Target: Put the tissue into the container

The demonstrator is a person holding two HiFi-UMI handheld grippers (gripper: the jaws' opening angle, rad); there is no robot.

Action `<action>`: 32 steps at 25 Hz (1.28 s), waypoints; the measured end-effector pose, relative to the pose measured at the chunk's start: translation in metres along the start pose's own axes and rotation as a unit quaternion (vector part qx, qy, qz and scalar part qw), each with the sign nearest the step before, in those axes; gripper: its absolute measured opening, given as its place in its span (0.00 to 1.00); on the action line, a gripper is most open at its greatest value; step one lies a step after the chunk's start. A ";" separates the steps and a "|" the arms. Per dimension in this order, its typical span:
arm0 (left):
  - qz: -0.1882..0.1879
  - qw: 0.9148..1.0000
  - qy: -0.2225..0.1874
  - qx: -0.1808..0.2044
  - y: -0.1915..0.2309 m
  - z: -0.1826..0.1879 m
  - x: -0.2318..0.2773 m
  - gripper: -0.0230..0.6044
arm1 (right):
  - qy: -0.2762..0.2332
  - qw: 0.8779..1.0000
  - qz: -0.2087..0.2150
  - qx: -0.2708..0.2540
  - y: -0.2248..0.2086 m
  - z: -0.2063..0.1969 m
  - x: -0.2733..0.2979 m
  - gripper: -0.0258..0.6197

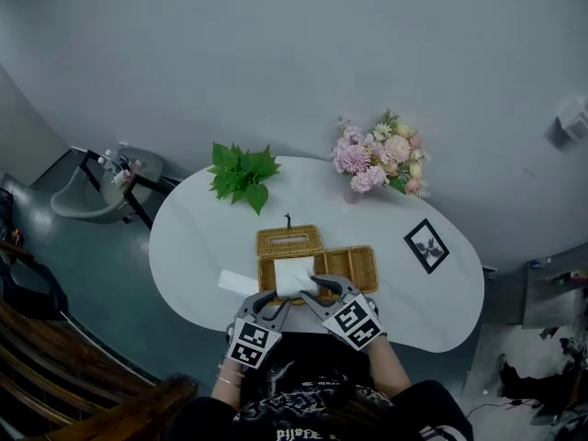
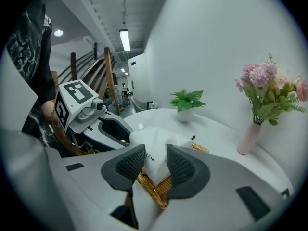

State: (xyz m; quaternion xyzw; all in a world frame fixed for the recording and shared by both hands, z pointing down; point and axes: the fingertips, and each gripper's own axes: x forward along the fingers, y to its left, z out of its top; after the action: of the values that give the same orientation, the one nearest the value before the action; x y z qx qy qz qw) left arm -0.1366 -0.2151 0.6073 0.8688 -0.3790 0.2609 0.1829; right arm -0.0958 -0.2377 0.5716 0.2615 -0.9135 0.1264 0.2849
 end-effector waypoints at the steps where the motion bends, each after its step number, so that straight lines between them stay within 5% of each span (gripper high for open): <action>1: 0.000 1.000 0.005 -0.001 0.001 -0.001 0.001 0.25 | 0.002 1.000 0.000 0.002 -0.001 -0.001 0.001 0.29; 26: -0.012 0.997 0.069 -0.022 0.005 -0.008 0.025 0.25 | 0.074 0.996 -0.002 0.041 -0.019 -0.031 0.019 0.29; 32: -0.008 0.998 0.061 -0.032 0.007 -0.005 0.024 0.25 | 0.111 0.994 -0.017 -0.001 -0.019 -0.043 0.026 0.27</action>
State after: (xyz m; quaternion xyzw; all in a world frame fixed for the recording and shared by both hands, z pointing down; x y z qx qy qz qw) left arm -0.1299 -0.2300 0.6263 0.8480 -0.3685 0.2993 0.2357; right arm -0.0836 -0.2478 0.6229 0.2612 -0.8716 0.1490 0.3871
